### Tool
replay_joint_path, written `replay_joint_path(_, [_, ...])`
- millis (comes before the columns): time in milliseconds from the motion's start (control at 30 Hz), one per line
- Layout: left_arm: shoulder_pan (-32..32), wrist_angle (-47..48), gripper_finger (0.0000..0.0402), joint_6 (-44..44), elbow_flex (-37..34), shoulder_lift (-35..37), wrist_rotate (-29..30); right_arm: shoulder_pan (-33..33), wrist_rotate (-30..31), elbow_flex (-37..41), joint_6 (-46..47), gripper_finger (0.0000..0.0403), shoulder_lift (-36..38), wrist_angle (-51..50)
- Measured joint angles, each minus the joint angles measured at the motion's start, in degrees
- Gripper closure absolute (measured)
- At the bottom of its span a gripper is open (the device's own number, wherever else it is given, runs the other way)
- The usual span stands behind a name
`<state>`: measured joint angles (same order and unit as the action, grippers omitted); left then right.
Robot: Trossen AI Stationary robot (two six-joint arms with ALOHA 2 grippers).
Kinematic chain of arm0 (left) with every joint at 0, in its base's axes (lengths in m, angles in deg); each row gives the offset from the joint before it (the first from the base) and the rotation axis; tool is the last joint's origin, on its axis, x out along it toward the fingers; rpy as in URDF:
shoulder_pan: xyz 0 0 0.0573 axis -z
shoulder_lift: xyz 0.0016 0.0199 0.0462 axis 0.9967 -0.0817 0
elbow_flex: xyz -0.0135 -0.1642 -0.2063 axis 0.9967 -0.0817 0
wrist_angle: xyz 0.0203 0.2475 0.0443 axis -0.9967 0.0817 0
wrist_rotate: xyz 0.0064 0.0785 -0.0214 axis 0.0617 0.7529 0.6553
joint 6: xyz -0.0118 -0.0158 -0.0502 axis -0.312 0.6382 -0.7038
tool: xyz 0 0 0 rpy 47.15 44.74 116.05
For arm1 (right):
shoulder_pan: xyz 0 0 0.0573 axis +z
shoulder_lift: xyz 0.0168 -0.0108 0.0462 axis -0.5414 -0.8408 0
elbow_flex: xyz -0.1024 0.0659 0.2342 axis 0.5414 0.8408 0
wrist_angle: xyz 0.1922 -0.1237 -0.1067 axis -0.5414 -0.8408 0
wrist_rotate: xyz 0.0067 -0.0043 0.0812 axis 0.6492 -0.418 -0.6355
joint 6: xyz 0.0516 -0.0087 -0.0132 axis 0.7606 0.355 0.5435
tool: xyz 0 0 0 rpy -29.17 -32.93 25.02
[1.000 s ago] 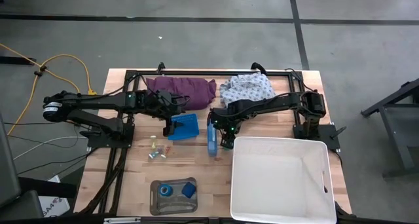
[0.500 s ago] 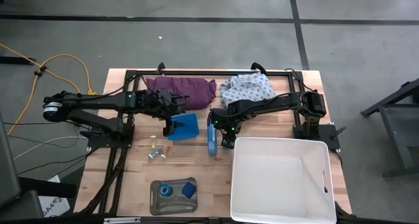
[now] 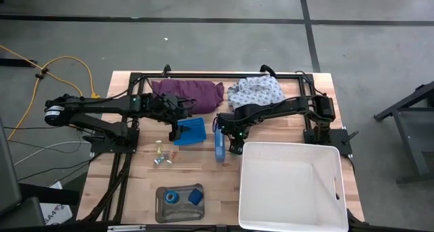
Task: Pick & Place Medicine items
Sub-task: Put the green bandage into the black bin
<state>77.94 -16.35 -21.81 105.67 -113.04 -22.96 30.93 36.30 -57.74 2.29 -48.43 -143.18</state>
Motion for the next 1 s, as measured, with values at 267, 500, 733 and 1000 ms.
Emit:
replay_joint_path(267, [0.0, 0.0, 0.0136, 0.0, 0.0, 0.0, 0.0, 0.0, 1.8, 0.0, 0.5, 0.0243, -0.1, 0.2])
replay_joint_path(500, [0.0, 0.0, 0.0136, 0.0, 0.0, 0.0, 0.0, -0.5, 2.5, 0.0, 0.8, 0.0243, -0.2, 0.6])
replay_joint_path(733, [0.0, 0.0, 0.0136, 0.0, 0.0, 0.0, 0.0, -0.4, -1.0, 0.0, 1.3, 0.0243, -0.2, 0.4])
replay_joint_path(1000, [0.0, 0.0, 0.0136, 0.0, 0.0, 0.0, 0.0, -0.4, -1.5, 0.0, 0.3, 0.0243, -0.2, 0.4])
